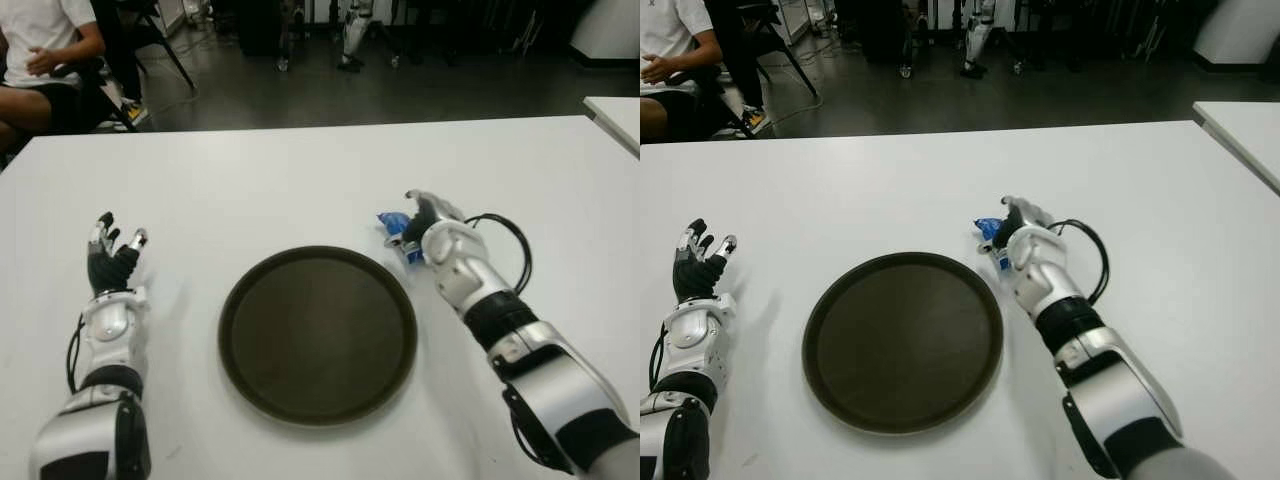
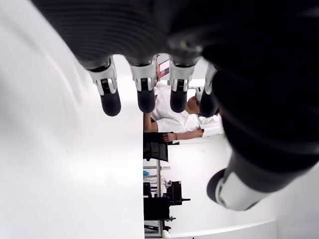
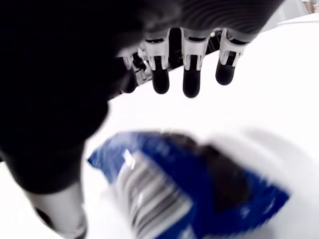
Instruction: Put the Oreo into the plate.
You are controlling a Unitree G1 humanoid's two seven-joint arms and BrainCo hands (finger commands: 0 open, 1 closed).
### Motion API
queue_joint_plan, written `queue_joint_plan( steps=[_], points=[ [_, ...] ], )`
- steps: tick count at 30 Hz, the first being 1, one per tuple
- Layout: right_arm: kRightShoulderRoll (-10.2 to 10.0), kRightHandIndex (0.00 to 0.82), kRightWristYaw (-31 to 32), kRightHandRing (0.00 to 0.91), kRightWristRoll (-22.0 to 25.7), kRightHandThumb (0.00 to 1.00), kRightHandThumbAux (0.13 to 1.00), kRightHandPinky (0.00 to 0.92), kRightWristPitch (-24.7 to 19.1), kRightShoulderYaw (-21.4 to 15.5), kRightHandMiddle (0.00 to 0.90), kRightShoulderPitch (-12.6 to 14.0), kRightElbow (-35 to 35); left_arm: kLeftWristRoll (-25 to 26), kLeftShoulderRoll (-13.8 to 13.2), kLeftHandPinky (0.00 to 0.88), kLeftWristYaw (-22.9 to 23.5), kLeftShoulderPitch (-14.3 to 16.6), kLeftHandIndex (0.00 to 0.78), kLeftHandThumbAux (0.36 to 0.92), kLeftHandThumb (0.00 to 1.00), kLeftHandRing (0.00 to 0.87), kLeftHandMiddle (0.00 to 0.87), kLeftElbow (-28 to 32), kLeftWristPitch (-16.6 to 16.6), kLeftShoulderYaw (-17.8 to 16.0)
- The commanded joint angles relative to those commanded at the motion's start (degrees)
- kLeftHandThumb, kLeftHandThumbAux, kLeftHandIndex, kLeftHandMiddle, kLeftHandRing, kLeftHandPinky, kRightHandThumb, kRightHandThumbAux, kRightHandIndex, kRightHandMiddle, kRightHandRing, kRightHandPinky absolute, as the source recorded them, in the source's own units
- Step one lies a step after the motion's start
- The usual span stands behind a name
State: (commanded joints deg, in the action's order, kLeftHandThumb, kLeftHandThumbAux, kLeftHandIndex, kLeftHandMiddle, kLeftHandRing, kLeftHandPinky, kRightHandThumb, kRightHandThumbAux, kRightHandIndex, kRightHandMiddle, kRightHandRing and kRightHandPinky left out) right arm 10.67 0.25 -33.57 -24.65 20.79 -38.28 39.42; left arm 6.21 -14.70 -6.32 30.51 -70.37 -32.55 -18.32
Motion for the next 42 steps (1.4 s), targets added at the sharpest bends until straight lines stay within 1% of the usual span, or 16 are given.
queue_joint_plan(
  steps=[1, 2, 5, 7, 10, 13, 17, 21, 25, 35, 42],
  points=[
    [0.4, 0.118, -0.2, 0.189, 0.2, 0.000, 0.851, 0.090, 0.6, -0.2, 0.179, 0.4, -0.1, -0.1, 0.0, 0.000, 0.0, 0.0, 0.000, 0.751, 0.000, 0.000, 0.000, 0.0, 0.0, 0.1],
    [0.7, 0.122, -0.6, 0.202, 0.3, 0.000, 0.859, 0.102, 1.6, -0.2, 0.186, -0.1, 1.9, -0.1, -0.1, 0.000, 0.0, 0.0, 0.000, 0.752, 0.000, 0.000, 0.000, 0.0, 0.1, 0.1],
    [0.8, 0.125, -1.2, 0.193, 0.3, 0.000, 0.879, 0.118, 2.6, 0.0, 0.179, -1.4, 5.3, -0.1, -0.1, 0.000, 0.1, 0.0, 0.000, 0.757, 0.000, 0.000, 0.000, 0.0, 0.1, 0.1],
    [0.7, 0.120, -1.2, 0.180, -0.1, 0.000, 0.882, 0.109, 1.9, 0.6, 0.169, -1.6, 5.4, -0.1, -0.1, 0.000, 0.1, 0.0, 0.000, 0.757, 0.000, 0.000, 0.000, 0.0, 0.0, 0.2],
    [1.0, 0.106, -0.8, 0.146, -0.8, 0.000, 0.872, 0.069, 1.3, 1.5, 0.142, -2.0, 5.7, -0.1, 0.0, 0.000, 0.1, -0.1, 0.000, 0.753, 0.000, 0.000, 0.000, 0.1, -0.2, 0.2],
    [1.3, 0.101, -0.7, 0.134, -1.0, 0.000, 0.864, 0.054, 1.0, 1.9, 0.131, -2.1, 5.8, 0.0, 0.0, 0.000, 0.1, -0.1, 0.000, 0.750, 0.000, 0.000, 0.000, 0.1, -0.1, 0.2],
    [1.8, 0.095, -0.8, 0.128, -1.8, 0.000, 0.858, 0.042, 0.3, 2.5, 0.127, -1.5, 4.7, 0.3, 0.0, 0.000, 0.0, 0.0, 0.000, 0.739, 0.000, 0.000, 0.000, 0.0, 0.2, -0.1],
    [2.0, 0.090, -1.0, 0.123, -2.5, 0.000, 0.863, 0.039, 0.6, 2.9, 0.125, -1.5, 5.4, 0.6, 0.2, 0.001, 0.1, 0.1, 0.000, 0.750, 0.000, 0.000, 0.000, -0.1, 0.1, -0.3],
    [2.1, 0.099, -1.1, 0.142, -2.7, 0.000, 0.862, 0.050, 0.8, 3.2, 0.140, -1.5, 5.8, 0.6, 0.2, 0.001, 0.2, 0.1, 0.000, 0.768, 0.000, 0.000, 0.000, -0.1, 0.0, -0.4],
    [2.4, 0.123, -1.2, 0.151, -2.6, 0.000, 0.858, 0.054, 1.0, 3.5, 0.152, -1.0, 4.3, 0.4, 0.3, 0.000, 0.3, 0.0, 0.000, 0.766, 0.000, 0.000, 0.000, 0.0, -0.5, -0.3],
    [2.3, 0.122, -1.0, 0.162, -2.1, 0.000, 0.859, 0.065, 1.0, 3.2, 0.157, -0.7, 3.4, -0.2, 0.2, 0.000, -0.4, -0.1, 0.000, 0.746, 0.000, 0.000, 0.000, 0.1, -0.5, 0.1]
  ],
)
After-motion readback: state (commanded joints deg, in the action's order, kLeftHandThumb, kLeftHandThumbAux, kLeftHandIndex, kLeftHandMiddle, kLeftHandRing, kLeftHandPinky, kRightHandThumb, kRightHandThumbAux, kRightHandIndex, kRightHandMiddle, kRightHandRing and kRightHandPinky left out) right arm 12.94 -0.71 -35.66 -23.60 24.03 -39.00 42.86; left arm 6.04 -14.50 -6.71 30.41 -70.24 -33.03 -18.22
